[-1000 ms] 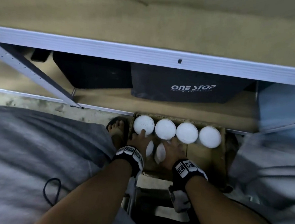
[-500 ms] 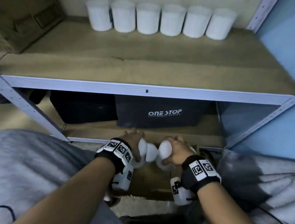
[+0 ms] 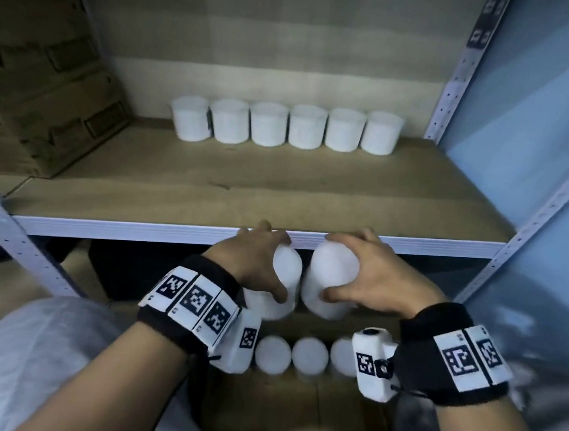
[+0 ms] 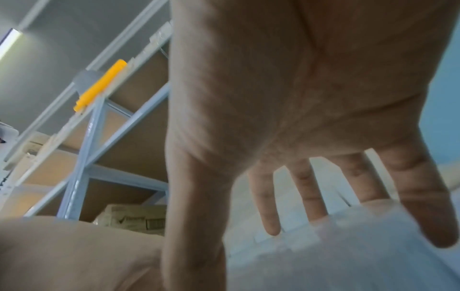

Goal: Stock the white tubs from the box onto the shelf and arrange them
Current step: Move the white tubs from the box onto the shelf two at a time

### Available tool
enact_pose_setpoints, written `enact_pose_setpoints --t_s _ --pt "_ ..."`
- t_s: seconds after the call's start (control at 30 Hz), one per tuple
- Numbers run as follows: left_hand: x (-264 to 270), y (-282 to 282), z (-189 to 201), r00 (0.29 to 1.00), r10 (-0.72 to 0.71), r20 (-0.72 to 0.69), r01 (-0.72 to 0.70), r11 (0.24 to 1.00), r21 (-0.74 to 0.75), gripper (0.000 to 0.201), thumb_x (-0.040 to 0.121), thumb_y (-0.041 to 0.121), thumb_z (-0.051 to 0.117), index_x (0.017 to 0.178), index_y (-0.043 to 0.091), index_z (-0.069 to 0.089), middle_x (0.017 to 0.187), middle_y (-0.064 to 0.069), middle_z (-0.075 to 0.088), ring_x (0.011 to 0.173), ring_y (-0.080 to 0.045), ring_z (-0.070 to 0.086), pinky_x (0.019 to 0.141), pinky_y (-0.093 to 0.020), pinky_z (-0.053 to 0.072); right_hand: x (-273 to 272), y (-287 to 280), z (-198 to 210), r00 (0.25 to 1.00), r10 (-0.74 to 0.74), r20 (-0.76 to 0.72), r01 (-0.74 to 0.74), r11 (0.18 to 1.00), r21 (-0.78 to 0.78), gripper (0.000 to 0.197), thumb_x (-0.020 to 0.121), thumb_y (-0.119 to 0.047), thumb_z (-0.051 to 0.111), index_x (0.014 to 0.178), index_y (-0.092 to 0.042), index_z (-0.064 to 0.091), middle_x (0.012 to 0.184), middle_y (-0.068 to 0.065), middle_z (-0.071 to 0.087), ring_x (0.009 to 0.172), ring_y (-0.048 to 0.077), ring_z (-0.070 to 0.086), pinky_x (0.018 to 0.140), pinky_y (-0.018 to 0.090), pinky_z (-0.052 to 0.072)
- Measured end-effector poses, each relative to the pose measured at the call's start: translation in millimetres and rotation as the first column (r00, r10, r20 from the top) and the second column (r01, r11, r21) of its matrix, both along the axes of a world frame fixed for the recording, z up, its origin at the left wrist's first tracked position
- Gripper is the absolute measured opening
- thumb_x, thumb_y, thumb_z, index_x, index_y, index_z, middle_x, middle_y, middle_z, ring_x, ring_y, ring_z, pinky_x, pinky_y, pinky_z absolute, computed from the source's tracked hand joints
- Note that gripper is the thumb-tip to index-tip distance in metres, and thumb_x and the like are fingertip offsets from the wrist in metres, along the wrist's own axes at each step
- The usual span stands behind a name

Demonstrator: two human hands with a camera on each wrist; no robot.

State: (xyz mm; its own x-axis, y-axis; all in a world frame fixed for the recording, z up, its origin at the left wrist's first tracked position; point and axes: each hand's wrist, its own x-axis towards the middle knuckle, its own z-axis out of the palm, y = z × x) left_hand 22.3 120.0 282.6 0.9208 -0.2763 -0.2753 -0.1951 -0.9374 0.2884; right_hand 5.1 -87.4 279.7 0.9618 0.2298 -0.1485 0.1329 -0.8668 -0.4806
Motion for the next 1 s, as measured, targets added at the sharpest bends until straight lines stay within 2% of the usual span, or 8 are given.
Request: enact_pose_setpoints --t_s 0.1,0.23,0.37,0.5,0.6,0.77,0.87,1.0 --pt "4 1 25 0.998 0.023 0.065 -0.021 0.999 -0.040 0.087 0.053 0.048 0.080 0.132 0.036 0.044 0.122 0.003 0.044 0.115 -0.023 0.049 0.092 -0.039 0.050 5 -2 23 0.996 0.005 0.085 -0.008 0.999 0.031 0.093 0.055 -0.051 0.080 0.138 -0.041 0.038 0.129 -0.010 0.038 0.124 0.020 0.042 0.104 0.039 0.041" --pt "18 12 53 0.984 0.103 0.146 -0.088 0.990 -0.110 0.084 0.058 0.051 0.077 0.134 0.037 0.044 0.132 0.007 0.046 0.118 -0.018 0.050 0.086 -0.031 0.045 23 -2 44 0.986 -0.016 0.167 0.006 0.998 0.064 0.084 0.056 -0.053 0.078 0.132 -0.043 0.045 0.132 -0.009 0.042 0.126 0.020 0.042 0.104 0.041 0.041" --pt "32 21 71 0.979 0.154 0.134 -0.128 0.974 -0.189 0.069 0.063 0.049 0.076 0.127 0.033 0.054 0.125 0.007 0.055 0.104 -0.013 0.052 0.085 -0.028 0.045 45 -1 57 0.968 -0.045 0.246 0.025 0.996 0.088 0.071 0.060 -0.048 0.081 0.126 -0.039 0.055 0.123 -0.007 0.050 0.119 0.018 0.048 0.098 0.033 0.043" --pt "45 25 79 0.971 0.183 0.156 -0.144 0.962 -0.232 0.065 0.063 0.048 0.077 0.124 0.030 0.058 0.123 0.008 0.056 0.101 -0.011 0.052 0.083 -0.026 0.043 67 2 63 0.957 -0.082 0.278 0.052 0.992 0.113 0.068 0.061 -0.045 0.082 0.124 -0.032 0.059 0.130 -0.005 0.051 0.124 0.017 0.046 0.104 0.034 0.040" --pt "54 25 78 0.947 0.220 0.233 -0.151 0.947 -0.282 0.065 0.063 0.046 0.078 0.122 0.030 0.059 0.129 0.006 0.054 0.103 -0.011 0.050 0.084 -0.025 0.042 81 5 58 0.953 -0.099 0.287 0.073 0.992 0.102 0.066 0.060 -0.047 0.082 0.120 -0.032 0.061 0.132 -0.004 0.053 0.125 0.018 0.047 0.106 0.036 0.040" --pt "71 14 59 0.915 0.247 0.320 -0.141 0.937 -0.321 0.071 0.061 0.044 0.079 0.126 0.026 0.057 0.132 0.002 0.052 0.119 -0.017 0.050 0.091 -0.029 0.044 96 13 39 0.952 -0.150 0.266 0.126 0.986 0.106 0.063 0.064 -0.050 0.078 0.121 -0.031 0.062 0.131 -0.003 0.052 0.126 0.023 0.045 0.106 0.037 0.039" --pt "76 10 40 0.909 0.256 0.328 -0.150 0.937 -0.317 0.069 0.064 0.047 0.076 0.127 0.025 0.056 0.133 0.001 0.052 0.123 -0.021 0.045 0.100 -0.034 0.043 94 17 26 0.931 -0.196 0.307 0.164 0.978 0.128 0.059 0.072 -0.051 0.072 0.126 -0.032 0.058 0.138 -0.005 0.047 0.130 0.025 0.036 0.107 0.035 0.032" --pt "73 6 23 0.889 0.257 0.378 -0.138 0.940 -0.314 0.066 0.073 0.047 0.068 0.133 0.026 0.049 0.143 0.004 0.043 0.128 -0.024 0.035 0.105 -0.035 0.035 86 21 12 0.912 -0.210 0.353 0.165 0.974 0.154 0.058 0.080 -0.051 0.064 0.134 -0.034 0.051 0.151 -0.006 0.033 0.135 0.026 0.026 0.112 0.035 0.025"
